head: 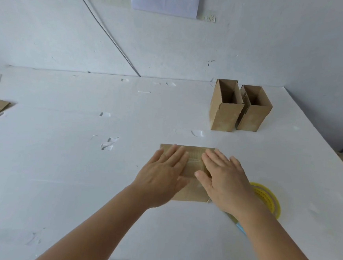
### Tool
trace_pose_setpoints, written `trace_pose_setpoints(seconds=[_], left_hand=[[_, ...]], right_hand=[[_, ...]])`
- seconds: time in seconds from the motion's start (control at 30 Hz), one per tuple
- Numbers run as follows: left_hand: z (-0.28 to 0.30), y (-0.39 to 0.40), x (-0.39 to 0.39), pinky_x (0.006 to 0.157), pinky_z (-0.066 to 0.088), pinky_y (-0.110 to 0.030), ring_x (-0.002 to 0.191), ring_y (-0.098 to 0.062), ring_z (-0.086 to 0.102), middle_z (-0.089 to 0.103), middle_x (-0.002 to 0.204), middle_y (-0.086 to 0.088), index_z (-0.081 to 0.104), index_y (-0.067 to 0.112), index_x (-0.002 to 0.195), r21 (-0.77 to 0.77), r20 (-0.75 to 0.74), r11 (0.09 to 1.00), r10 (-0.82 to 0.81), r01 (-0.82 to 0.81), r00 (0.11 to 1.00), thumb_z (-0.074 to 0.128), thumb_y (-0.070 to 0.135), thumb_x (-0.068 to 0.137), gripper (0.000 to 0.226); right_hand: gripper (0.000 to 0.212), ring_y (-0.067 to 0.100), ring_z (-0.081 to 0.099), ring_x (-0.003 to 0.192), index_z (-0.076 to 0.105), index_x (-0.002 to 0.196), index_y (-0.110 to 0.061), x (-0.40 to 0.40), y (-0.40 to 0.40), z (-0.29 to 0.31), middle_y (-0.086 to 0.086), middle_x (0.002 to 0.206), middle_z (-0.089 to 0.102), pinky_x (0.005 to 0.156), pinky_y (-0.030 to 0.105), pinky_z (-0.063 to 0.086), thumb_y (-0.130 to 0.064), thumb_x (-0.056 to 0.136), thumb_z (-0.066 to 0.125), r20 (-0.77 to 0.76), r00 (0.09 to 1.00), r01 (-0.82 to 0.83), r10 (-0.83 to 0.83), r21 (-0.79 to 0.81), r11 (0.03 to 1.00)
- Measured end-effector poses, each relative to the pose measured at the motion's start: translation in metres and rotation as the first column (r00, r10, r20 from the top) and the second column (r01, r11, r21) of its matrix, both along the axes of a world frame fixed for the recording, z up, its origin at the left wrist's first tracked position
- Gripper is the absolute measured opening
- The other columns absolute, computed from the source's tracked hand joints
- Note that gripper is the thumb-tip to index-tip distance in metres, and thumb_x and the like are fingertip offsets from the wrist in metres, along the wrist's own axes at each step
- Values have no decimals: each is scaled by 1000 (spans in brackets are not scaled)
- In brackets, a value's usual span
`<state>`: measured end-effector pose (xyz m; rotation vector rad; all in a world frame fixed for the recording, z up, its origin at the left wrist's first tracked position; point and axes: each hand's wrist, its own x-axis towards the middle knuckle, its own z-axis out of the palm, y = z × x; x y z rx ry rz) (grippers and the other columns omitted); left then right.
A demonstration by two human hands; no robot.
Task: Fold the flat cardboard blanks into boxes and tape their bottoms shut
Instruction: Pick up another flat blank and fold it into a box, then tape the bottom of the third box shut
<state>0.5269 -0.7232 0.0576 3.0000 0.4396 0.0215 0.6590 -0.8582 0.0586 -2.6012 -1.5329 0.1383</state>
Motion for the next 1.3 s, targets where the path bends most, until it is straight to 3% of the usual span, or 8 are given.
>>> trace_pose_setpoints(seconds=[0.13,0.4,0.57,0.7,0.8,0.97,1.13,1.3], left_hand=[[-8,-13,10,118,-9,-37,140,-13,-26,-16,160,1,-10,21,151,74,-23,997,-8,9,1000,16,45,99,63],[-11,-17,15,114,-13,-28,135,-5,-30,-23,156,7,-23,25,144,57,-47,998,-3,5,999,25,33,104,63],[-7,-16,19,117,-9,-29,141,-5,-23,-19,158,7,-9,25,152,20,-36,999,29,-29,999,17,39,103,56],[-7,-18,19,118,-8,-29,144,-7,-19,-13,160,7,-6,25,152,1,-13,999,46,-46,999,18,36,104,55],[-9,-19,18,118,-7,-29,144,-7,-18,-12,160,6,-5,25,152,3,7,999,53,-53,999,18,36,104,55],[-8,-23,17,119,-5,-29,145,-7,-16,-10,160,7,-2,24,153,-3,19,998,62,-62,998,18,38,103,55],[-8,-25,17,118,-4,-29,146,-7,-13,-6,161,6,2,24,153,-32,45,997,67,-66,997,21,38,103,55],[-7,-24,17,118,-5,-28,146,-6,-12,-5,161,8,4,24,153,-62,60,996,69,-66,996,20,39,103,55]], right_hand=[[83,12,-17,145,-8,151,-12,-12,-3,-1,2,159,-15,117,30,-7,-64,87,5,-12,1000,-2,0,-98,995],[79,10,-22,143,-8,151,-13,-8,-4,-9,-1,159,-16,120,34,-2,-56,96,29,-226,974,-22,21,-5,1000],[65,7,-9,146,-1,152,-16,2,-20,-17,-4,160,-7,118,27,0,-41,101,29,-423,905,134,-33,210,968],[69,16,3,147,2,152,-11,17,-52,-33,3,161,2,116,29,7,-40,100,36,-386,893,263,-233,25,965],[59,24,30,136,27,143,-10,25,-78,-47,5,149,34,108,31,23,-35,94,50,-293,870,378,-397,-121,918],[36,26,48,121,47,131,-22,26,-103,-58,1,126,58,103,30,29,-24,95,47,-170,891,376,-421,-243,894],[35,32,54,103,61,113,-24,33,-106,-74,7,105,64,71,27,35,-8,88,41,-207,853,463,-479,-122,878],[34,34,58,94,62,120,-29,37,-107,-57,13,102,67,68,27,34,-18,91,47,-326,803,551,-498,89,830]])
